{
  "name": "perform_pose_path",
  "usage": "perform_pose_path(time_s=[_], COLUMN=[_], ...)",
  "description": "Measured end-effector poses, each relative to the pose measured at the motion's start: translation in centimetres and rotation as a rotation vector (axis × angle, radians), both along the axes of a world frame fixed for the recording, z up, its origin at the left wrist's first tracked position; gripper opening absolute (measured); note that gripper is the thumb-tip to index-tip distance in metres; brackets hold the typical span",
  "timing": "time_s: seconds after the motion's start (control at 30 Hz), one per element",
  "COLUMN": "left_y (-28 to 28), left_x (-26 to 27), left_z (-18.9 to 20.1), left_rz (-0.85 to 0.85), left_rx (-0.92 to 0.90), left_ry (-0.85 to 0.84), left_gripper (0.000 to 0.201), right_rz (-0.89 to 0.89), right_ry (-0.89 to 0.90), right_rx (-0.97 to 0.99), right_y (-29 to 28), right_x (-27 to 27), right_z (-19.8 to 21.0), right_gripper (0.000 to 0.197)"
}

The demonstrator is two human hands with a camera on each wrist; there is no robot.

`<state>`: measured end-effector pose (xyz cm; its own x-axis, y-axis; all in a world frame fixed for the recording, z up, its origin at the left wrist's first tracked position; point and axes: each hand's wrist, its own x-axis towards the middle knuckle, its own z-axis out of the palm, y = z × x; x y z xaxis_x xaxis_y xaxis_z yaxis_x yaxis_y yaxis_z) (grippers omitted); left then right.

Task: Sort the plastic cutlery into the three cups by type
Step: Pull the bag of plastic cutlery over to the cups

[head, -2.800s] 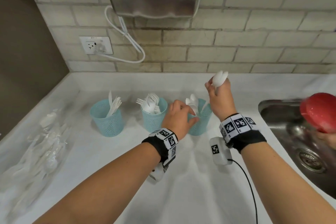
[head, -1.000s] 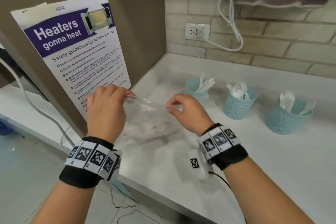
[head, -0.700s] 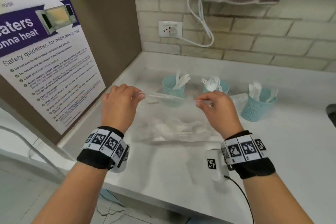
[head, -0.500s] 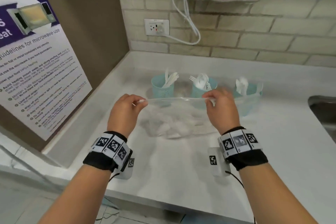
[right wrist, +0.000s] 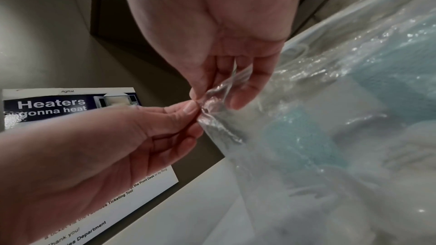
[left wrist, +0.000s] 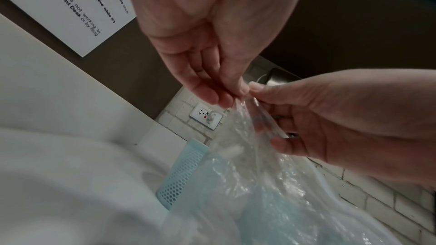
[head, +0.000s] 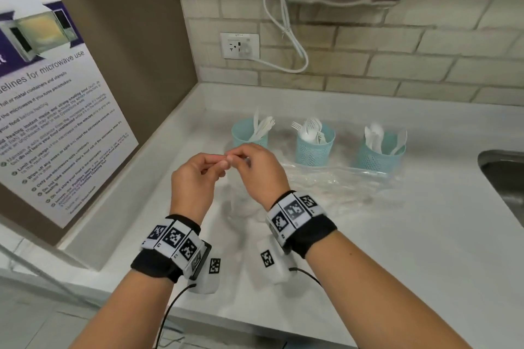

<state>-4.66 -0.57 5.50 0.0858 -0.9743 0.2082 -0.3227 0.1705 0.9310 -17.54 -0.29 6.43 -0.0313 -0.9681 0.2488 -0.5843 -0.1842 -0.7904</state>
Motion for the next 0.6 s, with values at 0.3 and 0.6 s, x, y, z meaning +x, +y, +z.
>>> perform_pose_path(time_s=[0.3, 0.6], left_y=[-1.6, -2.6], left_x=[-0.1, -0.4], left_z=[-1.0, -2.7], left_rz=[0.075, 0.090], left_rx=[-0.031, -0.020], left_ry=[0.017, 0.000], left_gripper=[0.013, 0.020], right_rz=[-0.306, -0.707], right_ry=[0.149, 0.214], right_rx=[0.027, 0.169], right_y=[2.5, 6.8], right_x=[-9.4, -20.9], right_z=[-1.3, -4.1], right_gripper=[0.020, 0.023])
